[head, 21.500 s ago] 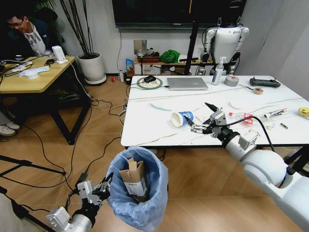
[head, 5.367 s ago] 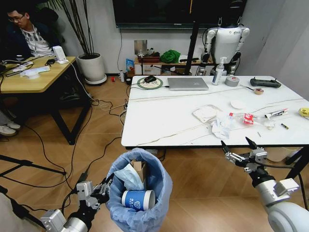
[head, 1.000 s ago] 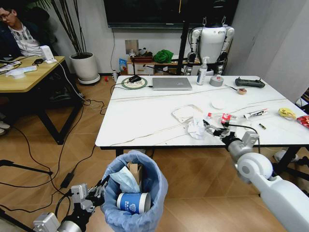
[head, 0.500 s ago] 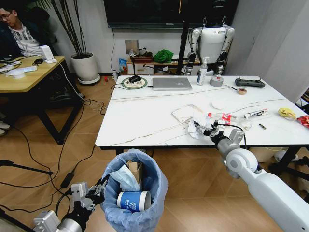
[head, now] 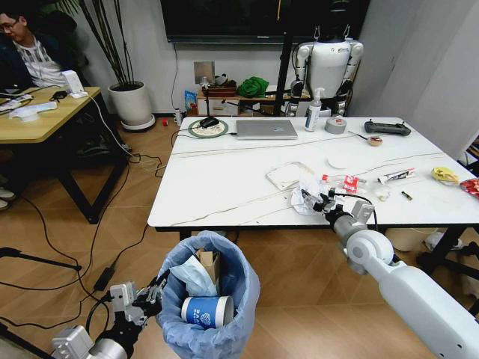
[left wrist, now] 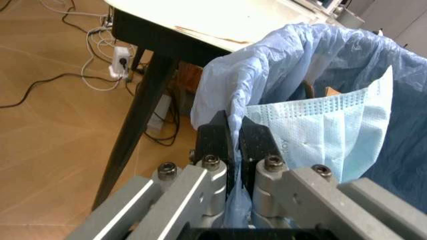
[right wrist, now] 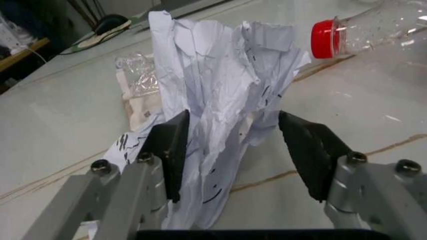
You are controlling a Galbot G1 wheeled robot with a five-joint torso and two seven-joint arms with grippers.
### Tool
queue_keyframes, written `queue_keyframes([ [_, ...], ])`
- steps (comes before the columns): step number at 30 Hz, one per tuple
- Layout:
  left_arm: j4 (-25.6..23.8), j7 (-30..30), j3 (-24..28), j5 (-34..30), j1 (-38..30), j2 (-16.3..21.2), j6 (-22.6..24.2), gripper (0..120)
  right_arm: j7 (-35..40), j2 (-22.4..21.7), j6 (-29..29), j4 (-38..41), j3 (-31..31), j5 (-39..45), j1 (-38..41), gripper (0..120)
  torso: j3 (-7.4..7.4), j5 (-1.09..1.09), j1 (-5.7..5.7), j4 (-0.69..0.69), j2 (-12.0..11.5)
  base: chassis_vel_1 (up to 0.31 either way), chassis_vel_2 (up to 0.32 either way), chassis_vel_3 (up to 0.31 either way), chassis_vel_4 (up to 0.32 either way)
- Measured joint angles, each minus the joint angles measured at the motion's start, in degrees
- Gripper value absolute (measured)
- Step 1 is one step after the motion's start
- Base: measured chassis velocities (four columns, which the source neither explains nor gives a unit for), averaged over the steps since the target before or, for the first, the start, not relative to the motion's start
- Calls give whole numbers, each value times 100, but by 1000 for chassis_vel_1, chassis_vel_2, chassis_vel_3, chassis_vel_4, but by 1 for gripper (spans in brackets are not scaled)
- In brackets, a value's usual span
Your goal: Pick up the trash bin and place the trash from the table into it.
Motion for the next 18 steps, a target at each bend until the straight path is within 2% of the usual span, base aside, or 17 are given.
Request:
queue_keyframes([
  [4, 19, -5, 59, 0, -36, -3, 0, 0, -33, -63, 5, 57, 53, 41, -42, 32, 0, -1, 0, 0, 0, 0, 0, 0, 0],
  [10, 20, -8, 66, 0, -51, 1, 0, 0, -44, -71, -32, 83, 52, 99, -28, 14, 0, -1, 0, 0, 0, 0, 0, 0, 0],
  [12, 20, -8, 76, 0, -52, 2, 0, 0, -52, -71, -35, 86, 41, 109, -22, 2, 0, -1, 0, 0, 0, 0, 0, 0, 0],
  [18, 20, -9, 107, -8, -64, 12, 0, 0, -90, -76, -42, 109, 24, 143, -31, 0, 0, 0, 0, 0, 0, 0, 0, 0, 0],
])
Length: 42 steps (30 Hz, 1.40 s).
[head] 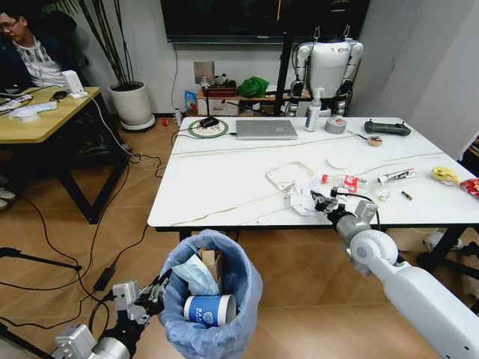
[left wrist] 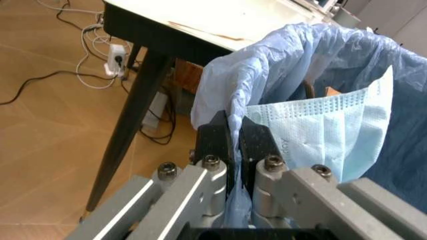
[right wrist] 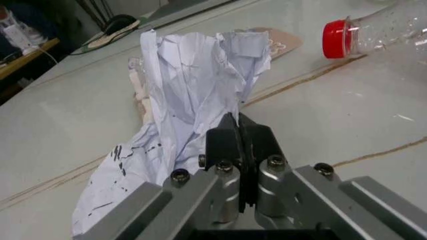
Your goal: Pick up the trash bin and place the trash from the table into it.
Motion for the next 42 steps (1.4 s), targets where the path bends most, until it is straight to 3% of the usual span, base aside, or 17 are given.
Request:
queue_keyframes([
  [10, -10, -22, 62, -46, -35, 40, 0, 0, -169, -102, 108, 216, 51, 0, -49, 0, 0, 1, 0, 1, 0, 0, 0, 0, 0],
  [21, -10, -133, 418, -89, -281, 51, 51, 0, -613, -657, 491, 1059, 358, 252, -406, 0, 0, 1, 0, 0, 0, 0, 0, 0, 0],
  [32, 108, -144, 620, -162, -450, 131, 58, 0, -1637, -1405, 1110, 2137, -131, 481, -304, 0, 0, -1, -1, -1, 0, 0, 0, 0, 0],
  [38, 60, -144, 602, -212, -403, 188, 75, 0, -2064, -1694, 1142, 2703, -694, 761, 300, 0, 0, 0, -1, 0, -1, 0, 0, 0, 0],
  [42, 48, -144, 570, -211, -372, 180, 82, 0, -2507, -1706, 1146, 2795, -1408, 703, 974, 0, 0, 0, -1, 0, -1, 0, 0, 0, 0],
])
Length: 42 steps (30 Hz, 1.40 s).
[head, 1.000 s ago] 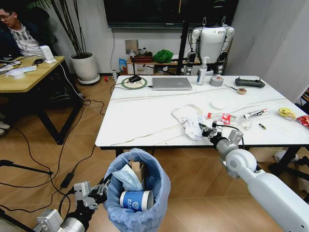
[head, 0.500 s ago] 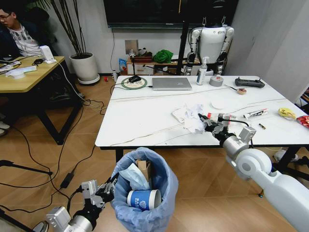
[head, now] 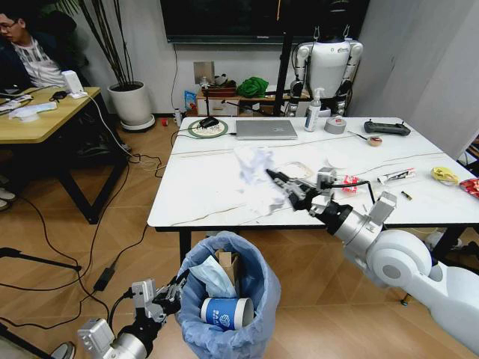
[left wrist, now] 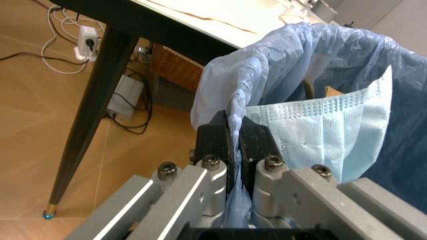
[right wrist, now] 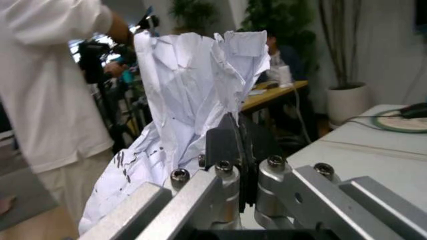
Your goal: Pick up the trash bin and place the trash from the table into it.
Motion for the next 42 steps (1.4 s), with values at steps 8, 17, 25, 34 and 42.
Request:
queue_keyframes([
  [8, 7, 15, -33, 32, 11, -79, 3, 0, -699, 250, 6, -176, -1024, -382, 913, 0, 0, -1, 1, 2, 0, 0, 0, 0, 0],
  [17, 8, 17, -76, 24, -27, -110, 11, 0, -2173, 109, -28, -411, -1232, -1419, 1133, 0, 1, 0, 2, 0, 0, 0, 0, 0, 0],
  [25, 31, -10, -73, 17, -52, -120, 21, 0, -2670, -5, -205, -511, -1046, -2247, 1102, 0, 1, 0, 2, 0, 0, 0, 0, 0, 0],
  [34, 62, -60, -64, -73, -121, -101, 45, 0, -2204, 169, -145, -495, -1219, -2160, 1145, 0, 0, -1, 2, 0, 0, 0, 0, 0, 0],
  [42, 86, -68, -61, -122, -136, -84, 52, 0, -1892, 636, 62, -652, -1771, -1966, 1503, 0, 1, -1, 1, 1, 0, 0, 0, 0, 0],
])
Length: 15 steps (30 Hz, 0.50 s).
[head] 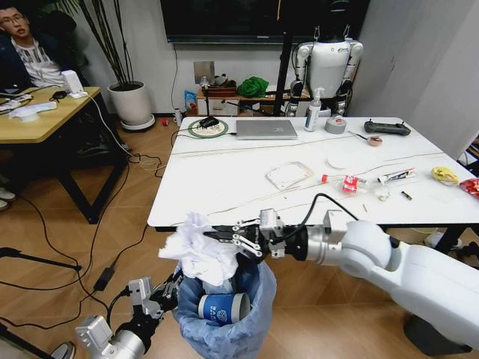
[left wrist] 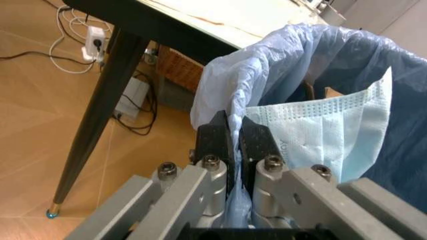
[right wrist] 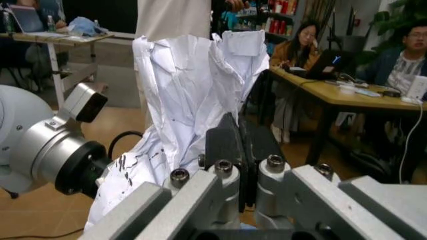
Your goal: Pick up the trash bin and place the trash from the table into it.
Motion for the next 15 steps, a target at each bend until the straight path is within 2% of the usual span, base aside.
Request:
queue_keyframes([
  [14, -28, -10, -88, -73, 2, 13, 0, 0, -137, 181, 49, -318, -373, -49, 227, 0, 0, 0, 0, -1, 0, 0, 0, 0, 0],
  [15, -29, -11, -89, -78, 0, 14, 0, 0, -195, 178, 44, -357, -379, -81, 232, 5, 0, 0, 0, -1, 0, 0, 0, 0, 0],
])
